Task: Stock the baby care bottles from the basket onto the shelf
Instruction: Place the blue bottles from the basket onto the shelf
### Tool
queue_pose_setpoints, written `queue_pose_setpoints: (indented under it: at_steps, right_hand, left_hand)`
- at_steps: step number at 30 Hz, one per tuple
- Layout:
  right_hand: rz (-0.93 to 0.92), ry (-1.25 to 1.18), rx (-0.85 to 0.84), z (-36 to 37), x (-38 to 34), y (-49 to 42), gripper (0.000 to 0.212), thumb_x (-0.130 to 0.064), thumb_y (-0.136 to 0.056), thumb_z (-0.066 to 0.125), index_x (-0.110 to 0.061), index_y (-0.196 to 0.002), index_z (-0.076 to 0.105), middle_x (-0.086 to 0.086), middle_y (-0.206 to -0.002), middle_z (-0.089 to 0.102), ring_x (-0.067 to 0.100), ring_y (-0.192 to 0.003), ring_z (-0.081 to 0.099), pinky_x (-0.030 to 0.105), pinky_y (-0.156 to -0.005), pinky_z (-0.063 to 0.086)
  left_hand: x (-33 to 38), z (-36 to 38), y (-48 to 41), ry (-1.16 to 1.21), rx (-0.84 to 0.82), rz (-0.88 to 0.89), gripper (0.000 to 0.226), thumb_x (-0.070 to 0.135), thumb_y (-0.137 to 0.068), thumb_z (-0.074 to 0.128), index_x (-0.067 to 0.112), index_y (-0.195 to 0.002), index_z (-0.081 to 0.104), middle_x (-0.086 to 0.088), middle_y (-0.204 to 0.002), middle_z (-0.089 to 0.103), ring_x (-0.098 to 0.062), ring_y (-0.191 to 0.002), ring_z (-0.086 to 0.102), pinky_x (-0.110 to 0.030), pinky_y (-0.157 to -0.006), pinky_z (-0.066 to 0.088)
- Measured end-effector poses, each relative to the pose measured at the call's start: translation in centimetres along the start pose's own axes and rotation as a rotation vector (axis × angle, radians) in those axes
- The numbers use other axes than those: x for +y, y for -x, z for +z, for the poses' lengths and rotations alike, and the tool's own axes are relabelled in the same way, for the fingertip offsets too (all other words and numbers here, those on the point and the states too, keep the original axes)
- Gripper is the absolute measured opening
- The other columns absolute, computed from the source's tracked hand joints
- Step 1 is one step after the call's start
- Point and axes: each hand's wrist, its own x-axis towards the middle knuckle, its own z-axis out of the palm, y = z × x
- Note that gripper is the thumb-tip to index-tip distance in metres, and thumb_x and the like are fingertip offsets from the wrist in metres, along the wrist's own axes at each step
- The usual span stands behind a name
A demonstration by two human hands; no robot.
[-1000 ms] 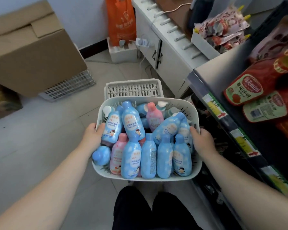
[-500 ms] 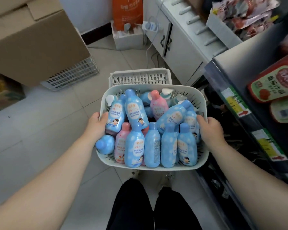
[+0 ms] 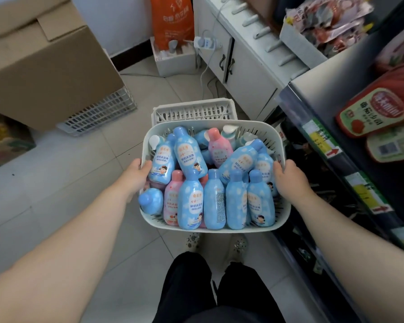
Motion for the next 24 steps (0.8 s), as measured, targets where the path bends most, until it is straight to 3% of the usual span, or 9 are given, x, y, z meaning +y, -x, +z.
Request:
queue_pose_setpoints:
  at_steps: [3, 5, 8, 12, 15, 19, 24]
  right_hand:
    - [-0.017, 0.035, 0.035, -0.4, -0.3, 0.9, 0.043, -0.036, -0.098, 0.043, 0.000, -0.121, 0.051, 0.022, -0.119, 0.052, 0.037, -0.105, 0.054, 0.040, -0.086, 0.045]
    - [-0.068, 0.062, 0.082, -1.0, -0.6, 2.1, 0.043, -0.034, -0.098, 0.045, -0.002, -0.127, 0.049, 0.022, -0.125, 0.047, 0.038, -0.113, 0.049, 0.044, -0.096, 0.042]
    - [-0.136, 0.040, 0.089, -1.5, -1.8, 4.1, 0.043, -0.031, -0.098, 0.045, -0.006, -0.133, 0.047, 0.020, -0.131, 0.044, 0.034, -0.120, 0.044, 0.041, -0.102, 0.036]
    - [-0.162, 0.008, 0.027, -1.3, -3.2, 6.2, 0.042, -0.030, -0.099, 0.042, -0.010, -0.136, 0.046, 0.017, -0.135, 0.042, 0.032, -0.121, 0.046, 0.037, -0.102, 0.036]
    - [-0.173, 0.009, -0.021, -0.9, -3.6, 7.7, 0.043, -0.029, -0.099, 0.043, -0.012, -0.139, 0.043, 0.016, -0.138, 0.040, 0.031, -0.125, 0.043, 0.036, -0.104, 0.035]
    - [-0.140, 0.049, -0.050, -0.5, -3.3, 8.8, 0.048, -0.028, -0.097, 0.048, -0.014, -0.142, 0.039, 0.015, -0.140, 0.039, 0.030, -0.126, 0.043, 0.035, -0.103, 0.035]
    - [-0.047, 0.100, -0.133, 0.4, -2.6, 8.3, 0.060, -0.032, -0.091, 0.057, -0.015, -0.144, 0.034, 0.013, -0.141, 0.040, 0.030, -0.127, 0.043, 0.037, -0.102, 0.039]
  left_hand:
    - [0.9, -1.2, 0.5, -0.231, 0.064, 0.003, 0.047, 0.041, -0.098, 0.042, 0.016, -0.138, 0.040, -0.013, -0.138, 0.050, -0.030, -0.120, 0.051, -0.038, -0.103, 0.038]
    - [2.3, -1.5, 1.7, -0.300, 0.200, 0.080, 0.053, 0.042, -0.096, 0.044, 0.018, -0.142, 0.034, -0.014, -0.139, 0.047, -0.031, -0.122, 0.049, -0.039, -0.105, 0.037]
    - [4.7, -0.6, 5.5, -0.297, 0.312, 0.315, 0.043, 0.032, -0.094, 0.050, 0.017, -0.134, 0.043, -0.008, -0.124, 0.055, -0.026, -0.112, 0.053, -0.036, -0.096, 0.040]
    - [5.5, 3.1, 9.8, -0.265, 0.173, 0.464, 0.034, 0.024, -0.092, 0.057, 0.018, -0.125, 0.052, -0.003, -0.115, 0.054, -0.018, -0.099, 0.055, -0.029, -0.088, 0.042]
    - [4.2, 5.1, 10.3, -0.310, 0.072, 0.414, 0.040, 0.028, -0.089, 0.060, 0.018, -0.127, 0.050, -0.006, -0.123, 0.050, -0.019, -0.102, 0.056, -0.039, -0.096, 0.045]
    - [2.6, 7.1, 10.1, -0.491, 0.010, 0.373, 0.055, 0.036, -0.088, 0.061, 0.017, -0.135, 0.040, -0.007, -0.136, 0.042, -0.025, -0.125, 0.042, -0.039, -0.104, 0.036]
    - [2.4, 7.6, 9.4, -0.591, 0.019, 0.317, 0.056, 0.035, -0.084, 0.063, 0.012, -0.129, 0.039, -0.007, -0.133, 0.048, -0.030, -0.120, 0.048, -0.041, -0.096, 0.042]
